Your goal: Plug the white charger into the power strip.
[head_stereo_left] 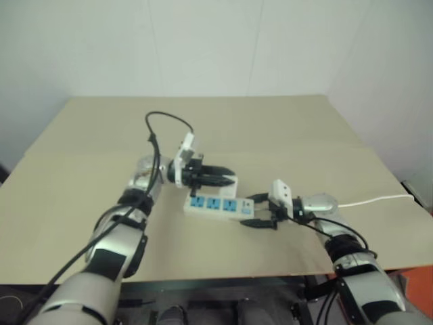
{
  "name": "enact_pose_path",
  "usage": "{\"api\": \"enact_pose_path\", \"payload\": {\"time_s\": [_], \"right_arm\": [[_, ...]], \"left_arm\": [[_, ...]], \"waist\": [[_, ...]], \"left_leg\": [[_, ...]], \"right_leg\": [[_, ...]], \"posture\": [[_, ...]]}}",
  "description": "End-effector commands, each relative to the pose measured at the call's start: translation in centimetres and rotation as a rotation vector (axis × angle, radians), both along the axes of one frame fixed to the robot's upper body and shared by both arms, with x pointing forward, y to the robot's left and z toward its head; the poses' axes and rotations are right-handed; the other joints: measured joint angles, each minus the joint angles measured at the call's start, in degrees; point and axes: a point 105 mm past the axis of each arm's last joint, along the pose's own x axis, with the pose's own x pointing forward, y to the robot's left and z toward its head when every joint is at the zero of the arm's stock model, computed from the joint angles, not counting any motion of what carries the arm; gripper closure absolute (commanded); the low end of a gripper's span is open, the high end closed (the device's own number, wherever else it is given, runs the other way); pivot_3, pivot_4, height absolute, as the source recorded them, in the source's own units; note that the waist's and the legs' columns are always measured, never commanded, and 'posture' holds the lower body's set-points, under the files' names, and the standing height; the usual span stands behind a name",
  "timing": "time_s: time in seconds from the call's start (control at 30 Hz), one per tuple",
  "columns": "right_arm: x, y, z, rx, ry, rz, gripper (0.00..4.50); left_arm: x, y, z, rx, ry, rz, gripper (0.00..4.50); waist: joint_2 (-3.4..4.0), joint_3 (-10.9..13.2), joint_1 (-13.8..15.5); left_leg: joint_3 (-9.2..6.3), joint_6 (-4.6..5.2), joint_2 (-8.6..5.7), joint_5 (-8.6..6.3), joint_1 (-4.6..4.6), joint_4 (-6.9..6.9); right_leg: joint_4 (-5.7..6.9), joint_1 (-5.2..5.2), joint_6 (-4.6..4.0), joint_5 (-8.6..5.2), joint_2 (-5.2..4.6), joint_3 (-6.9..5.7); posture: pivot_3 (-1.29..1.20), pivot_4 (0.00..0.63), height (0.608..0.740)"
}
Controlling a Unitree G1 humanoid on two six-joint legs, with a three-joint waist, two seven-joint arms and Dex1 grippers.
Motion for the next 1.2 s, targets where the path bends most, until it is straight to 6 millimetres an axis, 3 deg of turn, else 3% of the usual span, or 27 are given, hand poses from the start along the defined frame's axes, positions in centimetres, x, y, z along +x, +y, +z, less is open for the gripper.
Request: {"api": "enact_pose_path", "payload": {"time_s": [0.03,1.2], "right_arm": [[-0.6,0.8,-0.8,-0.015,0.004,0.032,1.07],[-0.8,1.5,-1.5,-0.024,0.002,0.021,1.07]], "left_arm": [[0.1,-0.5,0.5,-0.009,-0.023,-0.008,3.55],[0.2,-1.1,-2.4,0.085,0.031,0.004,3.55]], "waist": [[0.0,0.0,0.0],[-0.02,-0.03,-0.14]], "left_leg": [[0.0,0.0,0.0,0.0,0.0,0.0],[-0.02,0.0,0.01,0.0,0.09,-0.02]], "right_leg": [[0.0,0.01,0.01,0.0,0.0,0.0],[-0.01,0.08,0.03,-0.02,0.04,0.01]], "posture": [[0.0,0.15,0.74],[0.0,0.15,0.74]]}}
